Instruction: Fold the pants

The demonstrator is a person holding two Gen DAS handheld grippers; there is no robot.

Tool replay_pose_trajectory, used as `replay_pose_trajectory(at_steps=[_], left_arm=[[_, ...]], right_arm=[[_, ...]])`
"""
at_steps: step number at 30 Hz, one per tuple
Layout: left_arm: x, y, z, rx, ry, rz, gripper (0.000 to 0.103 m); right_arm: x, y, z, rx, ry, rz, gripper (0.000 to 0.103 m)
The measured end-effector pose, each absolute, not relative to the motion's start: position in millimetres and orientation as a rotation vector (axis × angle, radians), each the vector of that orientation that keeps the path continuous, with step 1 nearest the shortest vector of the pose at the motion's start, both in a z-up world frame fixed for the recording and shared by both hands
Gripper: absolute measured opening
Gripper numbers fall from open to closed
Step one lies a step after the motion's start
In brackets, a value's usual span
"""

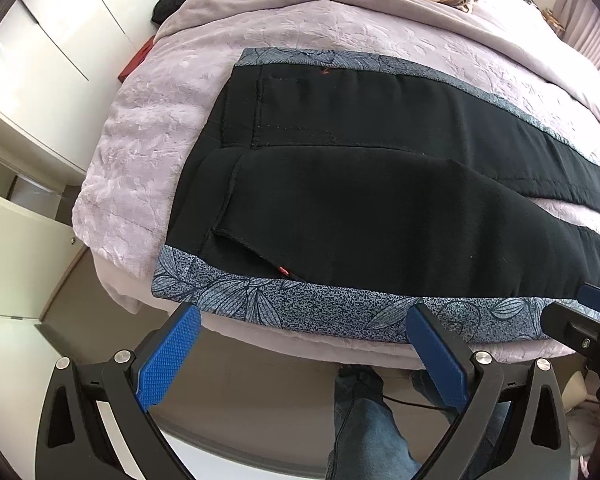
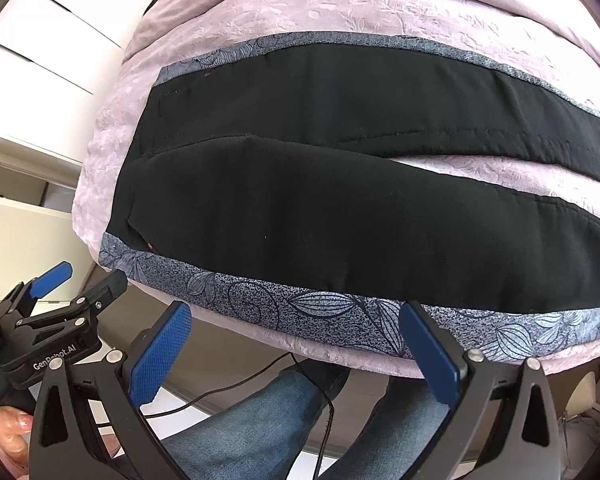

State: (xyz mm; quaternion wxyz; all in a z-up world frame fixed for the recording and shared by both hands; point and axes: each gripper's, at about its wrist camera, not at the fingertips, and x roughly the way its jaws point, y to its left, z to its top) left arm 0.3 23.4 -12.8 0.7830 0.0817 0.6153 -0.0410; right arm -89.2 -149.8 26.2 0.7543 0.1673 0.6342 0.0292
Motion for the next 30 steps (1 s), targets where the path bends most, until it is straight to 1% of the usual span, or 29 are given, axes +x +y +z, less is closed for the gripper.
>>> replay_pose_trajectory(at_steps=[17, 30], left_arm=[[-0.9, 18.1, -16.6, 0.186, 1.347, -0.111, 0.103], [-0.2, 21.9, -29.3, 0.154, 1.380, -0.118, 0.103]], right_arm=[[-91.0, -151.9, 24.0, 0.379, 1.386, 0.054, 0.103], [-94.2, -152.7, 15.3, 0.385, 1.403, 0.051, 0.103]])
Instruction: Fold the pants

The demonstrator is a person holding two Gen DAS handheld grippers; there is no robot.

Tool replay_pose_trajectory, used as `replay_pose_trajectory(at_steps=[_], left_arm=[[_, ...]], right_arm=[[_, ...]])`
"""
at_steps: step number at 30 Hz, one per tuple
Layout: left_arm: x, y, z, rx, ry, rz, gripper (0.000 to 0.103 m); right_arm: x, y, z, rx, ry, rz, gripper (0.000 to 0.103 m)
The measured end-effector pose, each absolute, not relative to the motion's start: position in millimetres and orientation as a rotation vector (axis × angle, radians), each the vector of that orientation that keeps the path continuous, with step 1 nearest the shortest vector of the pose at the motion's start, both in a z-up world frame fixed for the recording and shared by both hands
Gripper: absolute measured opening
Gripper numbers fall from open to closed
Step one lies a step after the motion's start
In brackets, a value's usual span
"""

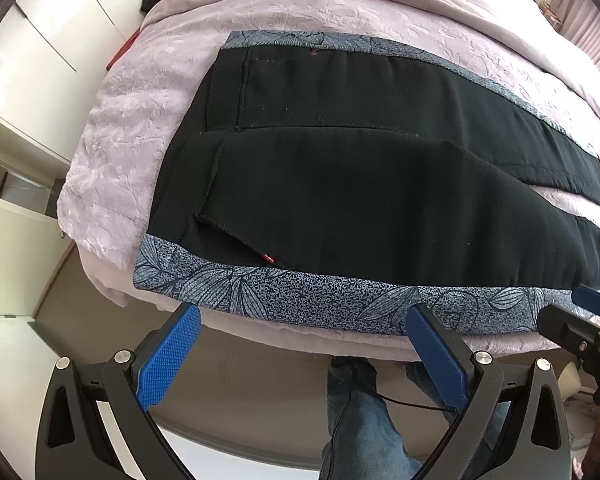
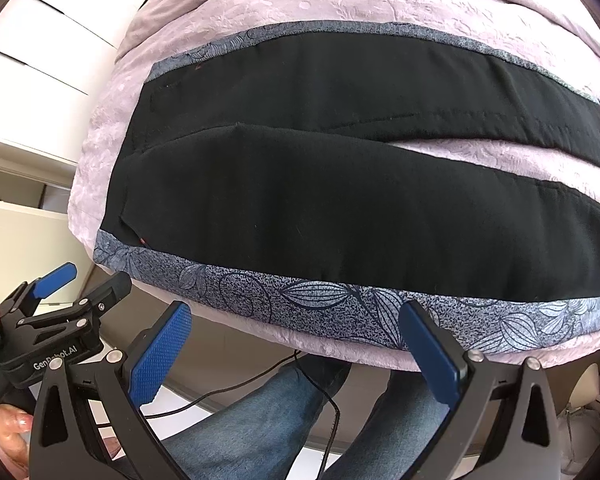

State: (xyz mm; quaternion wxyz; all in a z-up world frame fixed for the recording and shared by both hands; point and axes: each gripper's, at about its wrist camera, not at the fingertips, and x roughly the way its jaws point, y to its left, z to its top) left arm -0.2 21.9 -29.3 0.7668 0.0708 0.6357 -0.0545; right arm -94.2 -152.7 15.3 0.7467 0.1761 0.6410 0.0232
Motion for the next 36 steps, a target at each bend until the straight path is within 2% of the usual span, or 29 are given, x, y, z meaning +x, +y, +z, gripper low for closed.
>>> replay_pose_trajectory(at_steps=[15, 24, 26, 28, 30, 36], left_arm=[[13.1, 59.4, -63.2, 0.104, 1.385, -0.046, 0.103], [23.9, 82.5, -68.3, -0.015, 1.335, -0.092, 0.103], [25.8, 96.4, -73.0, -0.109, 1.341, -0.118, 0.103], [26.1, 111.3, -78.6, -0.210, 1.344, -0.141, 0.102], [24.0, 122.1, -84.1, -0.277, 1.352, -0.160, 0.095], [13.9, 147.9, -100.9, -0.407, 1.388, -0.165, 0.095]], right_arm=[[-95.6, -145.8, -18.0, 0.490, 1.415, 0.090, 0.103], [-95.3, -129.3, -23.1, 0.625, 1.333, 0.282, 0.103], [-99.3, -121.2, -32.2, 0.686, 1.336, 0.368, 0.098], [-101.7, -111.6, -46.8, 0.725, 1.361, 0.430, 0.061], [-103.7, -105.1, -68.8, 0.768, 1.408, 0.460, 0.059], [-112.7, -109.9, -97.9, 0.851, 1.373, 0.487, 0.059]])
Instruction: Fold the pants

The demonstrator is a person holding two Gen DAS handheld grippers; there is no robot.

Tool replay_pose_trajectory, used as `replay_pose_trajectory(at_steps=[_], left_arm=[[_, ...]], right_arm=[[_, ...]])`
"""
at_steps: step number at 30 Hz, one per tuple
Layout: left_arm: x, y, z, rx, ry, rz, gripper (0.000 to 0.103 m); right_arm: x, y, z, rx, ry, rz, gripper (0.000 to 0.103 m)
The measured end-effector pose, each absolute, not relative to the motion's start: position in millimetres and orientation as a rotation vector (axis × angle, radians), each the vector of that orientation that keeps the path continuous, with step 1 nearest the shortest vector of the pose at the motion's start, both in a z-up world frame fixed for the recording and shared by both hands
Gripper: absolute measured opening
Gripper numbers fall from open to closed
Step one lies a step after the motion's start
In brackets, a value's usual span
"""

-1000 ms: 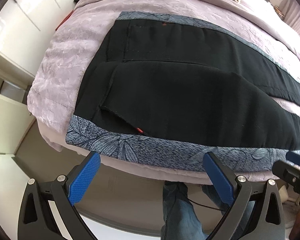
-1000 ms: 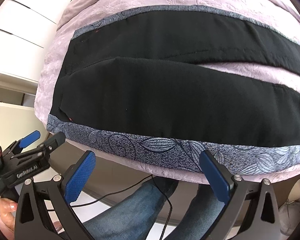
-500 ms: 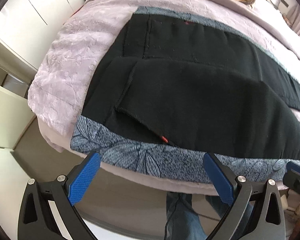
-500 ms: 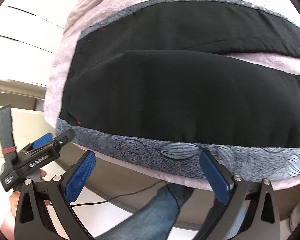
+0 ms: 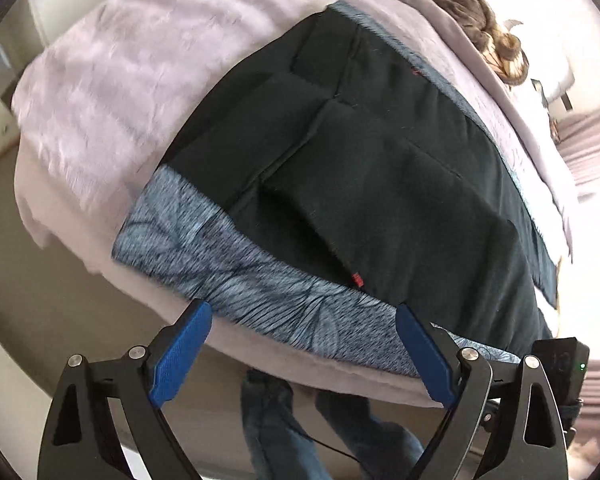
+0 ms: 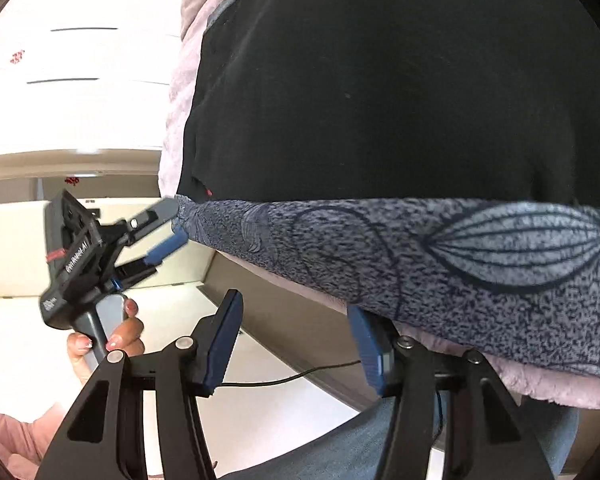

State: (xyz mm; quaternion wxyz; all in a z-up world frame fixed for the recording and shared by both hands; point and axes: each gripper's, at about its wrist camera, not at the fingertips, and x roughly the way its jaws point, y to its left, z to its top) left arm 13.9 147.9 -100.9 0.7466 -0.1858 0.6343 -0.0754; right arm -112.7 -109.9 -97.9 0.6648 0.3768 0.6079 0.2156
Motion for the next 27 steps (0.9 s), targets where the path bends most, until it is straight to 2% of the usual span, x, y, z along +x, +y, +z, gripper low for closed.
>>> replay_pose_trajectory(at_steps=[8, 11, 13, 16, 21, 22, 23, 27], left_arm=[[6.7, 154.5, -106.9, -0.480, 1.395, -0.171, 0.095], [5.3, 151.7, -104.3, -0.508, 1.396, -0.181, 0.095], [4.1, 148.9, -102.7, -0.533, 1.399, -0.189, 0.095], [4.1, 142.5, -99.6, -0.619, 1.396, -0.220, 0.095], [33.7, 131.1, -100.3, -0.761, 1.341, -0.211, 0.093], [38.2, 130.9, -100.2, -0.764, 1.329, -0.189, 0.088], [42.8, 130.7, -100.4, -0.759, 1.321, -0.169, 0.072], [55.6, 132.5, -101.9, -0.717, 1.313, -0.145, 0.046]], right_arm=[[-105.1, -141.9, -85.0, 1.059, 1.202, 0.458, 0.058], [-101.7, -145.2, -99.4, 1.116, 1.236, 0.426, 0.058], [-97.6, -146.7, -102.6, 1.202, 1.245, 0.441, 0.024], [-91.3, -150.9, -77.8, 1.258, 1.152, 0.494, 0.018], [-78.8, -157.4, -41.1, 1.230, 1.083, 0.567, 0.018], [-78.3, -158.6, -38.5, 1.211, 1.090, 0.569, 0.018], [-77.5, -156.0, -40.4, 1.196, 1.102, 0.569, 0.018], [-86.6, -162.5, -53.0, 1.179, 1.166, 0.508, 0.025]])
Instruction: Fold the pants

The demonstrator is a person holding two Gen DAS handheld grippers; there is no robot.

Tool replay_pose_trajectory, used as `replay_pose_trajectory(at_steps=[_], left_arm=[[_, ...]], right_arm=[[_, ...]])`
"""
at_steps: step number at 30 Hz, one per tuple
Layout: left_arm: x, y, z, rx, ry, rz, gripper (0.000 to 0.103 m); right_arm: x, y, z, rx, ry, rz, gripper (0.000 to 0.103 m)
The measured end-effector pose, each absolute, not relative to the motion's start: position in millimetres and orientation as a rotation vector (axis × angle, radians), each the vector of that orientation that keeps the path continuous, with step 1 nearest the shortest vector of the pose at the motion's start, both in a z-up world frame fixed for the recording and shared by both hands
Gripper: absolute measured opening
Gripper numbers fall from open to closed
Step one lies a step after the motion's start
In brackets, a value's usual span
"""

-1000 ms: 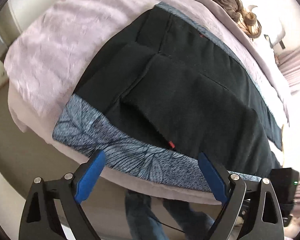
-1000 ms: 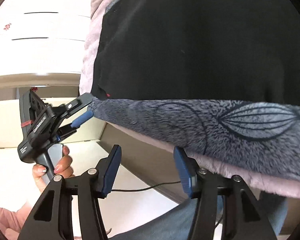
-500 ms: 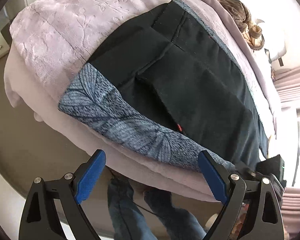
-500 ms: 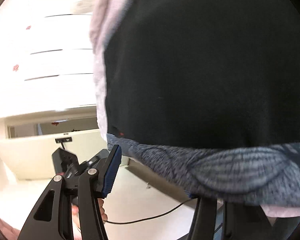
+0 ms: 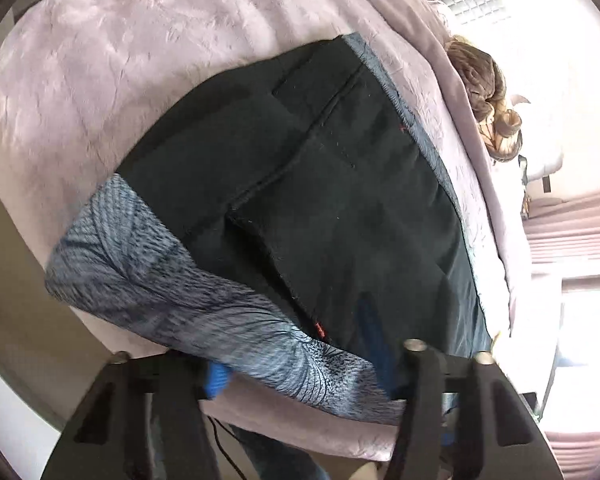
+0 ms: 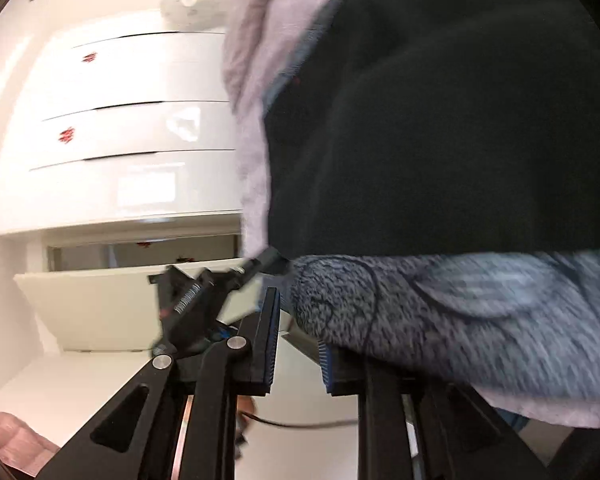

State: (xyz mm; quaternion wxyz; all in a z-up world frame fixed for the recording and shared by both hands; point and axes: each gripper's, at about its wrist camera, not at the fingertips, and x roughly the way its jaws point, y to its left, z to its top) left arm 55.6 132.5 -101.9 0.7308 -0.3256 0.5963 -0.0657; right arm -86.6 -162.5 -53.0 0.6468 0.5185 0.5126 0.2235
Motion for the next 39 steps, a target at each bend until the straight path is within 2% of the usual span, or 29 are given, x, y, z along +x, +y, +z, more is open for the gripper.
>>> replay_pose_trajectory(at_steps=[1, 3, 5, 6, 7, 13, 16, 17, 19, 20, 24, 26, 32, 35, 36, 37, 38, 39], left_arm=[[57.3, 132.5, -100.6, -0.688, 1.311, -0.149, 0.042], [60.5, 133.7, -99.7, -0.641, 1.316, -0.147, 0.030], [64.5, 135.7, -96.6, -0.628, 1.317, -0.147, 0.029], [65.9, 136.8, -93.9, -0.621, 1.317, -0.144, 0.029], [67.7, 136.8, -88.9, -0.608, 1.311, -0.137, 0.029], [98.3, 116.0, -43.2, -0.500, 1.252, -0.127, 0.029], [109.2, 106.3, -34.5, -0.472, 1.237, -0.121, 0.029], [110.0, 104.0, -36.1, -0.464, 1.244, -0.115, 0.029], [108.8, 103.2, -40.5, -0.467, 1.262, -0.107, 0.029], [107.4, 104.1, -42.9, -0.466, 1.271, -0.098, 0.029], [103.6, 111.0, -45.5, -0.492, 1.292, -0.094, 0.029], [103.9, 113.4, -44.8, -0.500, 1.298, -0.105, 0.029], [109.7, 109.7, -51.7, -0.455, 1.316, -0.143, 0.029], [108.5, 109.7, -66.2, -0.430, 1.341, -0.131, 0.029], [107.3, 110.7, -70.9, -0.429, 1.353, -0.120, 0.029], [105.0, 112.9, -72.4, -0.436, 1.361, -0.109, 0.028], [102.6, 115.0, -69.1, -0.446, 1.356, -0.112, 0.023], [100.8, 116.7, -62.4, -0.452, 1.341, -0.121, 0.023]], right_arm=[[-91.9, -168.0, -58.7, 1.189, 1.172, 0.476, 0.030], [-105.3, -181.1, -72.9, 1.257, 1.165, 0.410, 0.030], [-122.7, -199.9, -90.7, 1.410, 1.119, 0.331, 0.026], [-131.3, -208.6, -94.0, 1.462, 1.092, 0.294, 0.013], [-137.7, -217.0, -95.7, 1.493, 1.075, 0.267, 0.006], [-101.5, -257.6, -37.1, 1.360, 0.995, 0.330, 0.003], [-94.8, -261.3, -18.4, 1.302, 1.088, 0.417, 0.006], [-97.1, -259.4, -16.8, 1.275, 1.150, 0.443, 0.011], [-110.5, -248.7, -27.7, 1.270, 1.258, 0.456, 0.067], [-117.1, -241.3, -37.2, 1.293, 1.291, 0.452, 0.071], [-130.5, -219.7, -81.4, 1.453, 1.322, 0.446, 0.071], [-134.4, -218.5, -89.0, 1.497, 1.312, 0.445, 0.069], [-149.9, -235.7, -111.0, 1.597, 1.129, 0.308, 0.063], [-155.5, -241.0, -112.2, 1.606, 1.099, 0.269, 0.056], [-157.6, -246.6, -116.4, 1.622, 1.092, 0.249, 0.036], [-158.5, -248.6, -117.3, 1.635, 1.088, 0.242, 0.003], [-156.8, -253.5, -113.7, 1.633, 1.080, 0.231, 0.003], [-155.0, -257.5, -94.8, 1.595, 1.052, 0.239, 0.003]])
